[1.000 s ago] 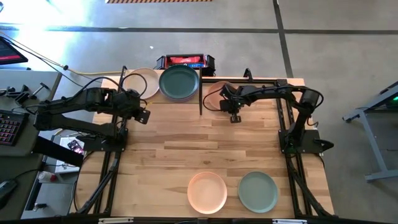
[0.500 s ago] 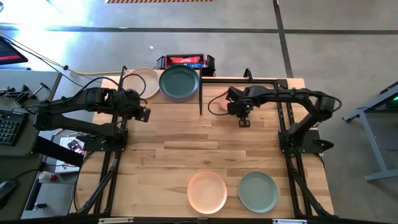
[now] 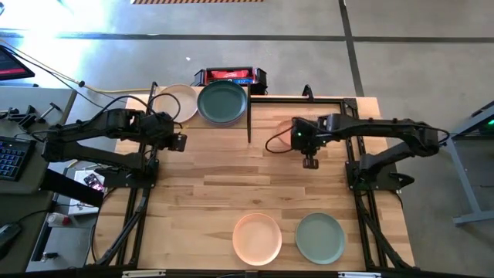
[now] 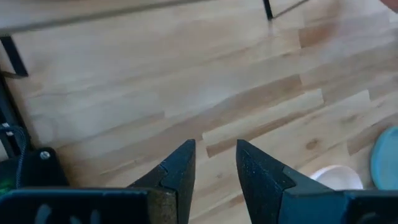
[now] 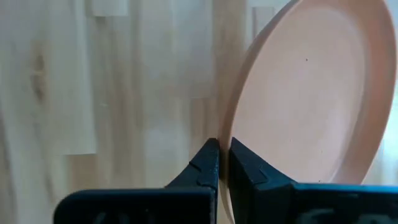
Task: Place and stack plates onto a shelf
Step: Stack the brown plate on top of the white plate on the shelf
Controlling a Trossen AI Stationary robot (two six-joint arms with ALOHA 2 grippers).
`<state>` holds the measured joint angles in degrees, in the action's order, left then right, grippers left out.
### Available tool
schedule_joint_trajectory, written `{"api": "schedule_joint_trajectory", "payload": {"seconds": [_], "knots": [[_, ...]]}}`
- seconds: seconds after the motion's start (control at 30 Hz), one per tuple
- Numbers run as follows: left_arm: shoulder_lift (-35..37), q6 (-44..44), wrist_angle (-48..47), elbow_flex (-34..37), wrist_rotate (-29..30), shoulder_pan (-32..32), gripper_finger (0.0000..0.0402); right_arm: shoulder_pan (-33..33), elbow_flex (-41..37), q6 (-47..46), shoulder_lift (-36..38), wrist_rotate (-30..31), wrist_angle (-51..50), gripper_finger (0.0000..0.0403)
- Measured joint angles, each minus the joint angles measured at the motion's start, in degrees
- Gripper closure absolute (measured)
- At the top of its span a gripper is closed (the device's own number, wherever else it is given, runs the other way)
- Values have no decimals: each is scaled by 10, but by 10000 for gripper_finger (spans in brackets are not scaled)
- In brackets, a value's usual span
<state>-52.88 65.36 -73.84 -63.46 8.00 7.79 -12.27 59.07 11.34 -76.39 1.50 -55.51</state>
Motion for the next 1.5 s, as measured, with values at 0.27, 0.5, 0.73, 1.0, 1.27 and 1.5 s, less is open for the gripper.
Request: {"api": "schedule_joint_trajectory", "payload": {"seconds": [0.27, 0.5, 0.73, 1.0, 1.27, 1.5], "knots": [[0, 0, 1, 0, -91, -1, 280, 111, 0, -97, 16, -17, -15, 403], [-11, 4, 4, 0, -128, -1, 283, 225, 5, -179, 16, -20, 32, 403], [-51, -29, 5, 0, -137, -13, 284, 298, 90, -219, -34, -11, 52, 403], [-97, -33, 11, 0, -152, -34, 284, 342, 246, -166, -161, -9, 17, 403], [-121, 8, 56, 0, -164, -55, 284, 352, 412, -66, -284, 7, -13, 403], [-130, 45, 100, 0, -169, -67, 284, 343, 529, -2, -370, 53, -41, 403]]}}
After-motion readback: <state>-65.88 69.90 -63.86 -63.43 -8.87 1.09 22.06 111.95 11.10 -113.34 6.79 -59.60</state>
